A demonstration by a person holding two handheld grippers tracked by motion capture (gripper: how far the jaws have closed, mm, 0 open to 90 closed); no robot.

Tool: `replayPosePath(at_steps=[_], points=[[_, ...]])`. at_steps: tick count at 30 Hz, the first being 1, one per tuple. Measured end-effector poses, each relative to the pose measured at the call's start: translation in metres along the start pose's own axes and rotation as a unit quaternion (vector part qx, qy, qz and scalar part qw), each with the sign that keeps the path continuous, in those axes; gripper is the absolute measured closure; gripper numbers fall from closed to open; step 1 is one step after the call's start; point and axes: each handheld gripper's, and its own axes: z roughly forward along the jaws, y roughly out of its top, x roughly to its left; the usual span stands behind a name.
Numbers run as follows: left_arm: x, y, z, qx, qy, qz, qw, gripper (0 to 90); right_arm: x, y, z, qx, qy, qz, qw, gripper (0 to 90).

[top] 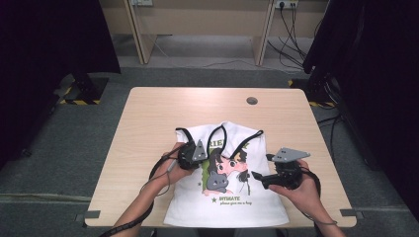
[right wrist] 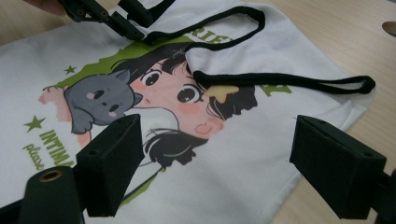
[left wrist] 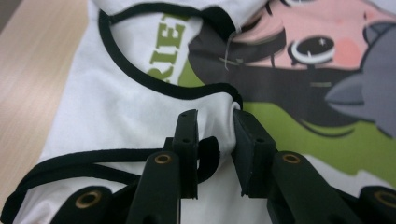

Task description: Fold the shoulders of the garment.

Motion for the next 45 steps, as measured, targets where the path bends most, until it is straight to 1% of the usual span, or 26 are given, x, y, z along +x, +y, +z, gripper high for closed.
replayPosePath(at_steps=[2,4,8,9,10,14,18,19,20,21,22,23,25,26,27,28,29,30,31,32,33,34,37,38,39,45], points=[[-0.001,0.003,0.0,-0.003,0.007,0.003,1.0,69.8,-0.001,0.005,0.007,0.002,0.0,-0.002,1.0,18.0],[-0.003,0.005,0.001,-0.011,0.006,-0.003,0.9999,67.2,-0.001,0.011,0.015,0.004,0.002,-0.003,1.0,19.4],[-0.009,0.007,0.005,-0.002,0.009,0.011,0.9999,60.3,-0.001,0.022,0.031,0.009,0.002,-0.013,0.9999,25.1],[-0.009,0.007,0.005,-0.002,0.009,0.011,0.9999,59.8,-0.001,0.022,0.031,0.009,0.002,-0.013,0.9999,25.1],[-0.01,0.006,0.004,-0.005,0.012,0.011,0.9999,59.3,-0.001,0.026,0.04,0.009,0.001,-0.018,0.9998,31.3],[-0.009,0.002,0.001,-0.003,0.007,0.007,0.9999,57.1,0.001,0.033,0.06,0.016,0.002,-0.033,0.9993,42.8],[-0.007,-0.004,-0.001,-0.008,0.005,-0.009,0.9999,54.8,0.004,0.037,0.079,0.027,0.004,-0.042,0.9987,51.8],[-0.007,-0.004,-0.001,-0.008,0.005,-0.009,0.9999,54.4,0.004,0.037,0.079,0.027,0.004,-0.042,0.9987,51.8],[-0.005,-0.008,0.0,-0.014,0.002,-0.028,0.9995,54.4,0.004,0.037,0.084,0.031,0.002,-0.047,0.9984,54.4],[-0.005,-0.008,0.0,-0.014,0.002,-0.028,0.9995,54.8,0.004,0.037,0.084,0.031,0.002,-0.047,0.9984,54.4],[-0.005,-0.008,0.0,-0.014,0.002,-0.028,0.9995,54.8,0.005,0.037,0.097,0.045,-0.001,-0.049,0.9978,54.4],[-0.005,-0.008,0.0,-0.014,0.002,-0.028,0.9995,54.8,0.005,0.037,0.097,0.045,-0.001,-0.049,0.9978,59.3],[-0.006,-0.01,0.001,-0.013,0.0,-0.029,0.9995,57.0,0.005,0.037,0.097,0.045,-0.001,-0.049,0.9978,59.3],[-0.007,-0.009,0.002,-0.013,0.0,-0.031,0.9994,57.0,0.006,0.037,0.105,0.051,-0.003,-0.051,0.9974,65.0],[-0.007,-0.009,0.002,-0.013,0.0,-0.031,0.9994,60.7,0.006,0.037,0.105,0.051,-0.003,-0.051,0.9974,65.0],[-0.007,-0.009,0.002,-0.013,0.0,-0.031,0.9994,60.7,0.007,0.036,0.111,0.06,-0.002,-0.056,0.9966,65.0],[-0.007,-0.007,0.003,-0.01,0.0,-0.032,0.9994,60.7,0.007,0.036,0.111,0.06,-0.002,-0.056,0.9966,70.8],[-0.007,-0.007,0.003,-0.01,0.0,-0.032,0.9994,65.8,0.007,0.036,0.111,0.06,-0.002,-0.056,0.9966,70.8],[-0.007,-0.005,0.005,-0.008,-0.001,-0.033,0.9994,65.8,0.009,0.036,0.114,0.06,-0.003,-0.059,0.9965,76.5],[-0.007,-0.005,0.005,-0.008,-0.001,-0.033,0.9994,71.8,0.009,0.036,0.114,0.06,-0.003,-0.059,0.9965,76.5],[-0.007,-0.005,0.005,-0.008,-0.001,-0.033,0.9994,71.8,0.009,0.037,0.115,0.061,-0.002,-0.049,0.997,76.5],[-0.007,-0.003,0.007,-0.007,-0.001,-0.037,0.9993,71.8,0.009,0.037,0.115,0.061,-0.002,-0.049,0.997,81.5],[-0.008,-0.001,0.008,-0.015,0.003,-0.04,0.9991,79.0,0.007,0.038,0.114,0.058,-0.001,-0.047,0.9972,83.6],[-0.008,-0.001,0.008,-0.015,0.003,-0.04,0.9991,79.0,0.006,0.04,0.107,0.048,0.005,-0.037,0.9982,83.6],[-0.009,0.002,0.006,-0.024,0.004,-0.046,0.9986,79.0,0.006,0.04,0.107,0.048,0.005,-0.037,0.9982,84.3],[-0.011,0.007,0.006,-0.034,0.008,-0.048,0.9982,78.9,0.004,0.04,0.095,0.045,0.009,-0.04,0.9981,84.4]])
